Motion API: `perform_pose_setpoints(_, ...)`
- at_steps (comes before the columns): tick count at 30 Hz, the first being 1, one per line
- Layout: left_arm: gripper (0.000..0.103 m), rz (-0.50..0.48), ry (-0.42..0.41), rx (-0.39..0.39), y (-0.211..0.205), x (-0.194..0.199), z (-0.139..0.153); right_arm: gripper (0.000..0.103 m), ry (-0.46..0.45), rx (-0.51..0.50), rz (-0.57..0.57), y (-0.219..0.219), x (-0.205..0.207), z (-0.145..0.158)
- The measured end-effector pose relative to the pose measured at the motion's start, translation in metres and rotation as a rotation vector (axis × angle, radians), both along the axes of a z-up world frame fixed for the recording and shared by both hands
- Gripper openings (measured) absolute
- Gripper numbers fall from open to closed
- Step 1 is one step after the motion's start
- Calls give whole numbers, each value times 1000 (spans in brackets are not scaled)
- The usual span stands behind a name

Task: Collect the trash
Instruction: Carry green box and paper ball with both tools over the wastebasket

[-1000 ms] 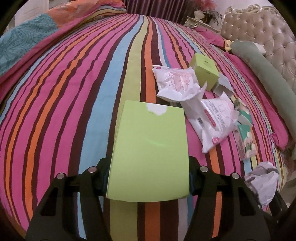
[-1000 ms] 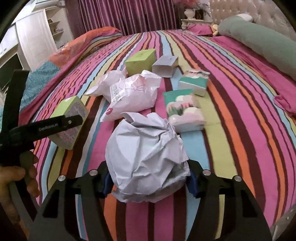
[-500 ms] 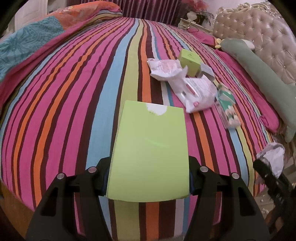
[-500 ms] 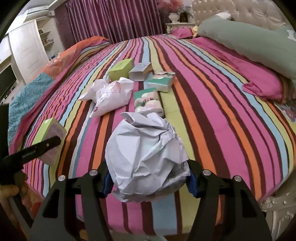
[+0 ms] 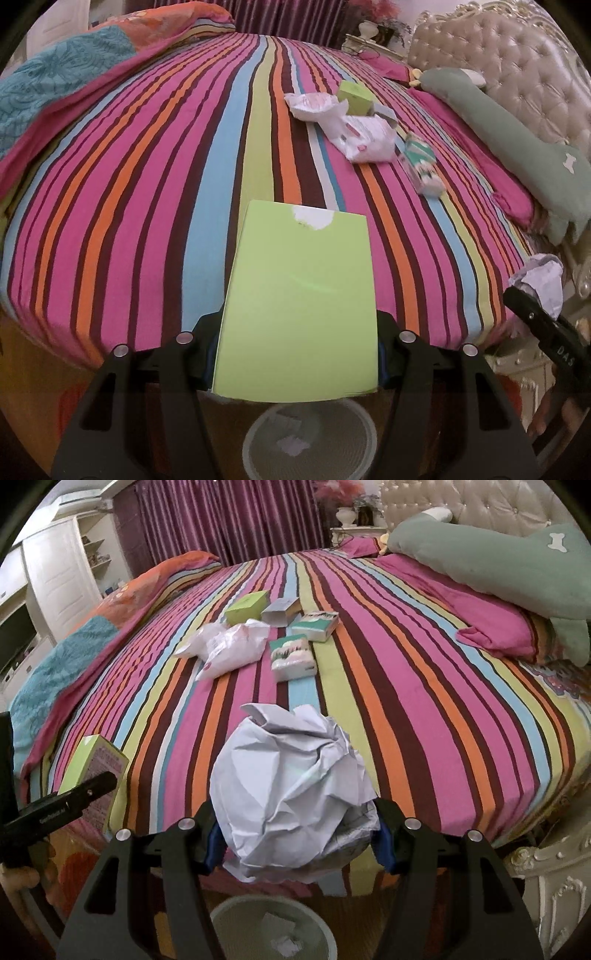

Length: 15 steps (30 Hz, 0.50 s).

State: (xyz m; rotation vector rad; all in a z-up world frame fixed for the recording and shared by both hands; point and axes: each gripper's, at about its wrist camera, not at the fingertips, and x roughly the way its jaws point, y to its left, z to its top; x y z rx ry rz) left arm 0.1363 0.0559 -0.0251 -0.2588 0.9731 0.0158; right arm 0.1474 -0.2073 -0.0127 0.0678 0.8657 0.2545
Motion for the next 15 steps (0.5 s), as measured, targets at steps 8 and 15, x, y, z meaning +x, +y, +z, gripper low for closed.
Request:
perform_pose_setpoints(8,59,-50,35,-15,-17,-44,-8,59,44,-27,63,9,-41,-11)
perform_pose_setpoints(15,59,-114,122,-20,-38,-72,-35,59,125,-18,105,17,-73,-31)
